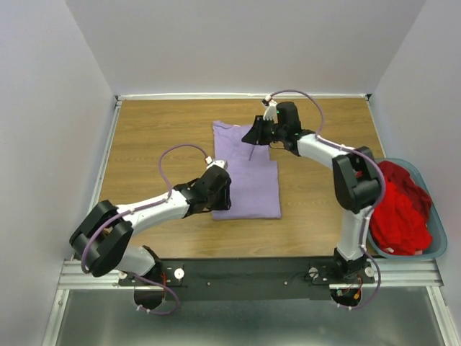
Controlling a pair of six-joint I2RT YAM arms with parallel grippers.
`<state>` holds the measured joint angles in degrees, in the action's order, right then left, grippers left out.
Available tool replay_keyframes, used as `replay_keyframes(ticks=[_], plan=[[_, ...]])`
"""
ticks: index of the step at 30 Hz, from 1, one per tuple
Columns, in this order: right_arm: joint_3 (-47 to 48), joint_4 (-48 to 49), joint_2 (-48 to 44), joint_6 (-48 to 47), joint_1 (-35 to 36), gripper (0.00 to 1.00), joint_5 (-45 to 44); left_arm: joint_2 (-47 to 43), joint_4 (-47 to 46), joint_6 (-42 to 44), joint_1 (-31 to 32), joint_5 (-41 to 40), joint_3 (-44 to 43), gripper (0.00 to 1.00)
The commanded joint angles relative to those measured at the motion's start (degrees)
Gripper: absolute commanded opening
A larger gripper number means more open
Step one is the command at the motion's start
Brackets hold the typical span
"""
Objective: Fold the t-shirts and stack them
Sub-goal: Fold the tshirt
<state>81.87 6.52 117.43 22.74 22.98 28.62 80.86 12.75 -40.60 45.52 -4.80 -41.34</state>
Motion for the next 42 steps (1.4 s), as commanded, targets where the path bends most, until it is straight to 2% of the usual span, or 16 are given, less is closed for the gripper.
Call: replay_keyframes(ticks=[1, 3, 5, 8, 10, 13, 16, 20, 26, 28, 31, 32, 34, 35, 39, 42], plan=[[-14.3, -0.5, -11.1, 3.3, 0.7, 0.28, 7.4, -6.8, 2.0, -1.2, 0.2, -3.6, -1.3, 0.47], [-20.5, -0.2, -17.7, 4.9, 0.7, 0.28, 10.7, -9.4, 1.8, -0.8, -0.4, -2.3, -1.4, 0.47], [-25.8, -0.1, -21.7, 6.0, 0.7, 0.28, 12.7, -9.8, 1.3, 0.2, -1.0, 0.2, -1.1, 0.37], [-37.9, 0.1, -28.0, 6.9, 0.4, 0.28, 20.1, -6.3, 0.9, 2.9, -2.2, 6.5, -0.6, 0.27], [-42.1, 0.3, -29.7, 7.0, 0.3, 0.28, 21.0, -5.1, -0.3, 3.2, -2.9, 8.9, 1.4, 0.20], [-49.4, 0.9, -30.9, 6.4, -0.7, 0.27, 20.2, -4.0, -3.4, 2.1, -4.4, 12.6, 5.8, 0.20], [-53.5, 1.0, -26.8, 7.0, -4.2, 0.26, 19.7, -2.6, -4.9, 1.6, -8.9, 14.0, 9.8, 0.18], [-56.1, 1.2, -21.4, 8.1, -8.3, 0.15, 18.9, -2.9, -5.4, 0.9, -11.6, 13.2, 13.0, 0.17], [-57.2, 0.9, -23.9, 8.3, -10.8, 0.15, 17.4, -8.4, -4.2, -2.5, -11.9, 11.7, 15.2, 0.17], [-56.9, -0.1, -28.5, 9.0, -10.8, 0.22, 17.4, -12.5, -2.0, -3.6, -11.9, 9.6, 14.9, 0.19], [-55.7, -4.9, -36.4, 8.8, -10.7, 0.31, 14.1, -18.4, 1.8, -4.9, -11.8, 6.5, 13.8, 0.31], [-55.1, -6.3, -38.0, 8.5, -10.6, 0.34, 12.6, -19.6, 2.5, -5.0, -11.8, 6.1, 13.4, 0.44], [-52.6, -16.7, -42.9, 6.9, -10.3, 0.43, 7.8, -22.1, 5.0, -4.8, -11.3, 5.2, 11.8, 0.56], [-51.8, -18.8, -44.5, 6.2, -10.0, 0.48, 5.9, -22.3, 6.0, -4.8, -11.1, 5.3, 11.2, 0.59], [-47.8, -28.5, -50.0, 6.2, -6.6, 0.61, -5.7, -20.9, 9.8, -4.3, -8.2, 1.4, 7.7, 0.72], [-45.0, -35.0, -50.7, 8.5, -0.9, 0.64, -19.6, -17.9, 12.9, -4.9, -4.3, -3.3, 4.4, 0.81]])
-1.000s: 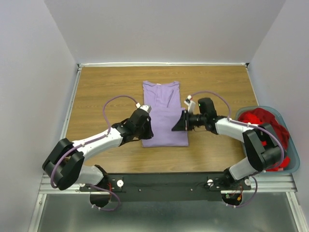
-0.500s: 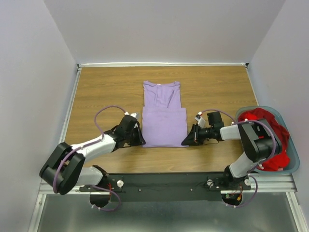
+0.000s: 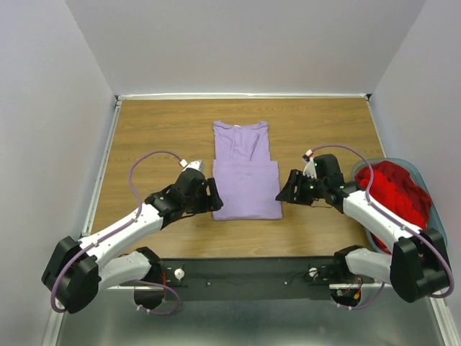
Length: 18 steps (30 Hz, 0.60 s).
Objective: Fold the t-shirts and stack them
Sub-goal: Fold the tshirt
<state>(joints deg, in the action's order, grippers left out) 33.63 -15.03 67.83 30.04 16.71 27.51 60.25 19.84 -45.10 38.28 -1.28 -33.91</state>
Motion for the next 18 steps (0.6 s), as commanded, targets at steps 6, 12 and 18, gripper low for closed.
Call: replay_keyframes(ticks=[6, 12, 18], plan=[[7.6, -19.8, 5.3, 8.7, 19.1, 0.63, -33.8, 8.8, 8.6, -1.4, 7.0, -11.6, -6.3, 0.85], [10.3, -19.3, 10.3, 10.7, 23.6, 0.58, -37.0, 9.6, 8.2, -1.9, 8.0, -13.1, -6.5, 0.82], [11.1, -17.8, 13.0, 10.7, 24.2, 0.54, -37.1, 11.3, 6.5, -1.9, 8.7, -13.0, -5.8, 0.76]])
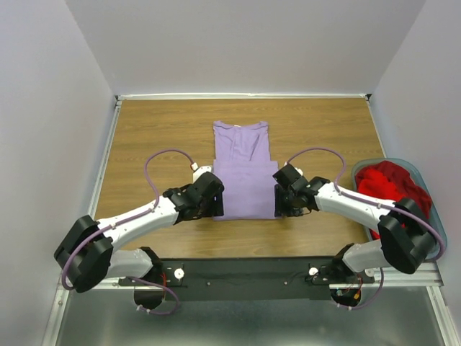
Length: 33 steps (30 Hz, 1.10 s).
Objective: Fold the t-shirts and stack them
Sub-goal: Fold the tshirt
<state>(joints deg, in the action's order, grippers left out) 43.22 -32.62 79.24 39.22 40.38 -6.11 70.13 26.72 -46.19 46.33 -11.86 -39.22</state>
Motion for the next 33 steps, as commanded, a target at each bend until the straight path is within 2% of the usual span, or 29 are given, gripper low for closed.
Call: replay_keyframes(ticks=[1, 7, 11, 14, 18, 20, 28, 33], plan=[[1.5, 0.1, 1.9, 1.5, 0.6, 0.54, -3.3, 1.7, -0.6, -0.8, 0.8, -2.4, -0.3, 0.75], [0.5, 1.9, 5.6, 1.4, 1.1, 0.47, -2.5, 3.9, -1.9, -0.7, 1.5, -2.1, 0.0, 0.74], [-1.6, 1.8, 7.1, 1.7, 1.5, 0.39, -2.0, 4.3, -1.9, -0.9, 1.9, -2.3, 0.1, 0.74], [-3.5, 1.8, 6.5, 2.4, 1.6, 0.29, -1.4, 4.3, -1.8, -1.0, 2.1, -2.5, 0.0, 0.74], [-4.9, 1.5, 6.0, 2.5, 1.6, 0.06, -1.0, 5.3, -1.6, -0.8, 2.2, -2.6, -0.2, 0.74], [-4.8, 1.5, 5.9, 2.3, 2.0, 0.00, -0.7, 5.7, -1.4, -0.6, 2.3, -2.6, -0.7, 0.74], [-3.8, 1.8, 6.2, 0.7, 2.9, 0.01, -0.9, 7.9, -0.7, -0.7, 2.5, -3.1, -2.0, 0.70], [-4.3, 2.9, 6.5, 0.3, 3.1, 0.00, -0.5, 10.2, 0.1, -1.1, 2.9, -3.6, -2.9, 0.60]])
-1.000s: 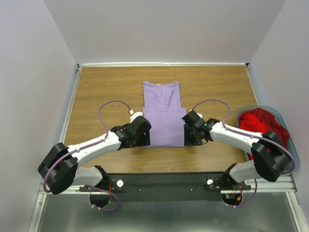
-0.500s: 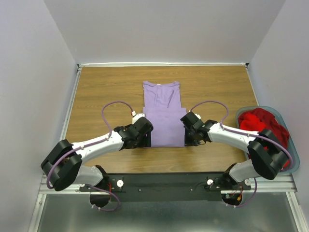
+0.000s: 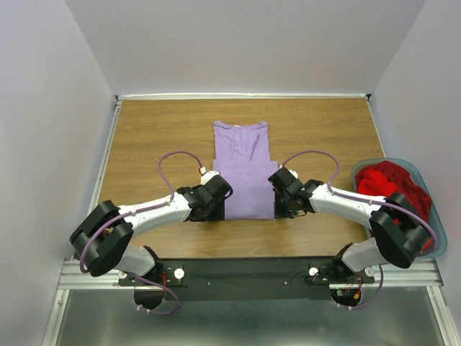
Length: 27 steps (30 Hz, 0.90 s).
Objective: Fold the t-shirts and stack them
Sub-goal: Fold the tshirt
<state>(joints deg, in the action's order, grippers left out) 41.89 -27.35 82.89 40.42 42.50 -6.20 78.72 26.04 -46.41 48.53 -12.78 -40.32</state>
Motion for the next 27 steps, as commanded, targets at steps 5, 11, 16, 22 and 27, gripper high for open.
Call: replay_keyframes(ticks=[5, 11, 16, 22, 27], plan=[[-3.6, -1.7, 2.7, -1.0, 1.2, 0.01, -0.1, 4.3, 2.7, -1.4, 1.6, -3.8, -2.3, 0.52], [-3.8, -1.6, 2.5, -1.0, 1.2, 0.00, -0.2, 6.1, 3.8, -2.4, 1.8, -5.4, -2.0, 0.49], [-4.0, -1.6, 2.4, -1.1, 1.3, 0.00, -0.4, 6.9, 3.7, -2.4, 1.8, -5.7, -2.1, 0.45], [-4.4, -1.6, 1.9, -1.5, 1.2, 0.00, 0.0, 6.9, 4.4, -2.9, 3.0, -5.1, -1.7, 0.19], [-5.1, -2.6, 2.0, -2.0, 1.4, 0.00, 2.2, 5.8, 5.7, -4.1, 4.5, -3.4, -0.9, 0.00]])
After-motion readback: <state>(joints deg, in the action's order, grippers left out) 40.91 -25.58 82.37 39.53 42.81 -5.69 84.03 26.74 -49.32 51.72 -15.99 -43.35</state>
